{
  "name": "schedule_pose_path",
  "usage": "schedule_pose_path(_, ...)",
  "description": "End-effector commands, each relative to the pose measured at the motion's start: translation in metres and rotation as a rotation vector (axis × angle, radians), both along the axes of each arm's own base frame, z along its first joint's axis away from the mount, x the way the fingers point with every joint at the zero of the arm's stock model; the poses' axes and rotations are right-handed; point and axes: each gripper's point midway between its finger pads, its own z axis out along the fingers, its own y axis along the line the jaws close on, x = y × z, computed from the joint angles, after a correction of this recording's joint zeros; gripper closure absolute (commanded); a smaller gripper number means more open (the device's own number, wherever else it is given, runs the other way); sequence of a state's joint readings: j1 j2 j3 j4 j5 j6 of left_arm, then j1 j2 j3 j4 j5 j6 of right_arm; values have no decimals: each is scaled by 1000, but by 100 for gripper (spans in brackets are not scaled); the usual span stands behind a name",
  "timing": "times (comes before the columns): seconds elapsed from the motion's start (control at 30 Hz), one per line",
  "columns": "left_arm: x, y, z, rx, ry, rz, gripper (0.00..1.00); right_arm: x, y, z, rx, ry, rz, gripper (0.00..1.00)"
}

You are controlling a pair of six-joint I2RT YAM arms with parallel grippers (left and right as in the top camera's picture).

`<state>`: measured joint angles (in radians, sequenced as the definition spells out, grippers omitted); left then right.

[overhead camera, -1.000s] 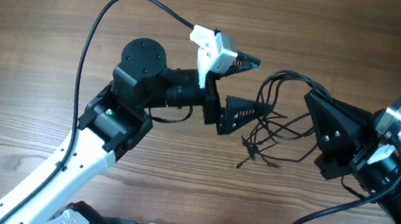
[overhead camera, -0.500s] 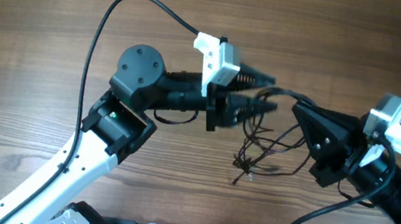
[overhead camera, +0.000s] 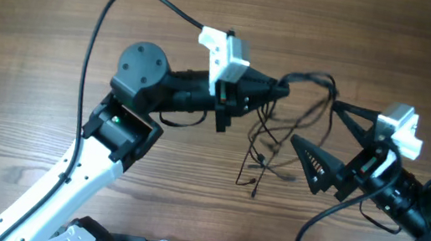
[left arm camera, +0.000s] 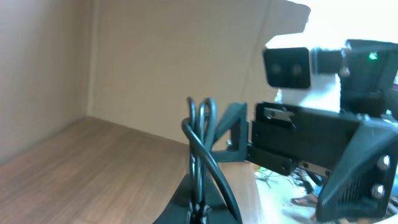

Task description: Untangle cables

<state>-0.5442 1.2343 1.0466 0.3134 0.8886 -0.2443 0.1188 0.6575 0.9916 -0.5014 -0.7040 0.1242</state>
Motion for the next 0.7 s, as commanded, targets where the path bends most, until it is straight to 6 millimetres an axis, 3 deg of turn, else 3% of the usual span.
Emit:
schedule_pose_path(0.0, 4, 5, 1, 1, -6, 11, 96, 11, -13, -5, -242, -195, -59, 2)
schedule_pose_path(0.2, -7, -5, -4, 15, 19, -28, 97, 12, -13, 4, -502, -496, -16, 7)
schedule_pose_path(0.37, -22, -15, -4, 16, 19, -76, 96, 22, -22, 23, -533, -581, -102, 14)
schedule_pose_path(0.43, -26, -18, -4, 15, 18, -88, 96, 22, -22, 24, -545, -599, -102, 31)
schedule_pose_path(0.47, -26, -18, -4, 15, 18, -87, 96, 22, -22, 22, -546, -589, -100, 57)
schedule_pose_path(0.53, -26, -18, -4, 15, 18, -88, 96, 22, -22, 19, -546, -577, -96, 88)
schedule_pose_path(0.57, -26, -18, -4, 15, 18, -88, 96, 22, -22, 18, -547, -572, -94, 96)
schedule_pose_path(0.67, -26, -18, -1, 8, 7, -87, 96, 21, -22, 16, -549, -561, -91, 96)
